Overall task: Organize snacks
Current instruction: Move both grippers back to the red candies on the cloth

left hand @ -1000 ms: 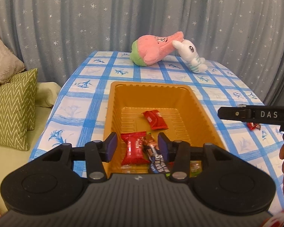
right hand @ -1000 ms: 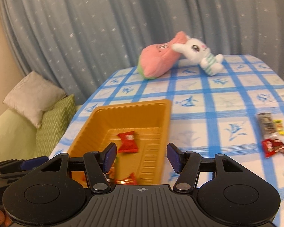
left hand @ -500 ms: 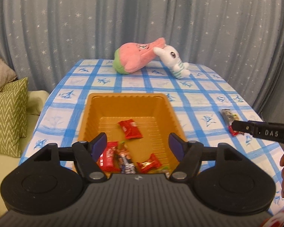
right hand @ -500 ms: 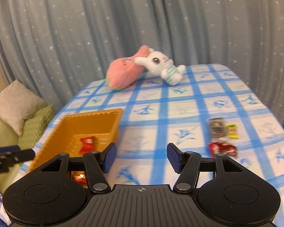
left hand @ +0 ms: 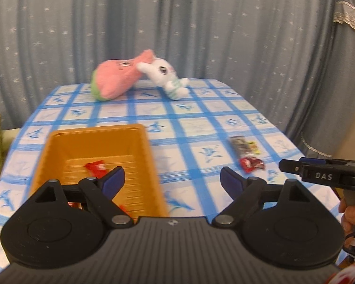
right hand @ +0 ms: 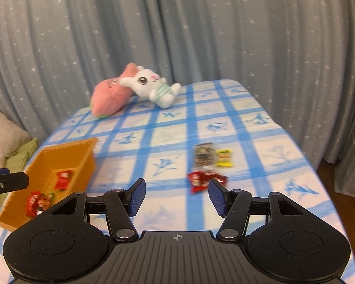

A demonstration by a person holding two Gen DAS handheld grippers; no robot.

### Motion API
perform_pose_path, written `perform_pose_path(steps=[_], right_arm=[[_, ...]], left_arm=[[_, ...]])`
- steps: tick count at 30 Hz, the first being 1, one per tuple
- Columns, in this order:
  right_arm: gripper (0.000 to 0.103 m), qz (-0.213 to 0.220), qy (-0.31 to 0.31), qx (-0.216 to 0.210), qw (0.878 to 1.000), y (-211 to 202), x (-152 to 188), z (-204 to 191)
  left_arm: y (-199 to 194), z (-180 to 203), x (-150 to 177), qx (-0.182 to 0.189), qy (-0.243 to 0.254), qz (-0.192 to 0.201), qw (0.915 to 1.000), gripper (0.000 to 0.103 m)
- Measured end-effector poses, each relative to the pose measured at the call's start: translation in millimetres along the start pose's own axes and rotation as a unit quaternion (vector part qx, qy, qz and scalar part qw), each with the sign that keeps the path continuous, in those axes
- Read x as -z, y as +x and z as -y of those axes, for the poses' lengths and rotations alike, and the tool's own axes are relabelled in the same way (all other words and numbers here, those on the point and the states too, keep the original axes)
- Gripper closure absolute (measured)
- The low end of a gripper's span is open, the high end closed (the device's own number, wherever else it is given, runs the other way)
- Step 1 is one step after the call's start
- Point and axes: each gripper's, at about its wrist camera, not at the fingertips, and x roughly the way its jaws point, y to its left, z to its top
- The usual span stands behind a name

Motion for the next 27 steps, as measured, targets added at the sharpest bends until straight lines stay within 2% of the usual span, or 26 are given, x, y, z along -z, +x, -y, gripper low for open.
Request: perform_pose_path(steps=[7,13,18,27], right_arm=[[0.044,-0.005,-0.006,0.025,1.0,2,1,34],[0.044,-0.023,-0.02,0.031,0.999,15,-3,58],[0.044,-0.05,-0.053,0.009,0.997,41,-6,66],[0.045,-0.088,-0.149,-0.035,0.984,95,-8,65]], left_arm=[[34,42,1,0.031,0.022,-0.013,0.9992,0.016],[66,70,6,0.038,0.044,-0.024,0.998,0.016],[94,84,11,0.031,0.056,-0.039,0.9972,0.016],[129,92,24,0.033,0.077,-0.05,0.9952,0.016]])
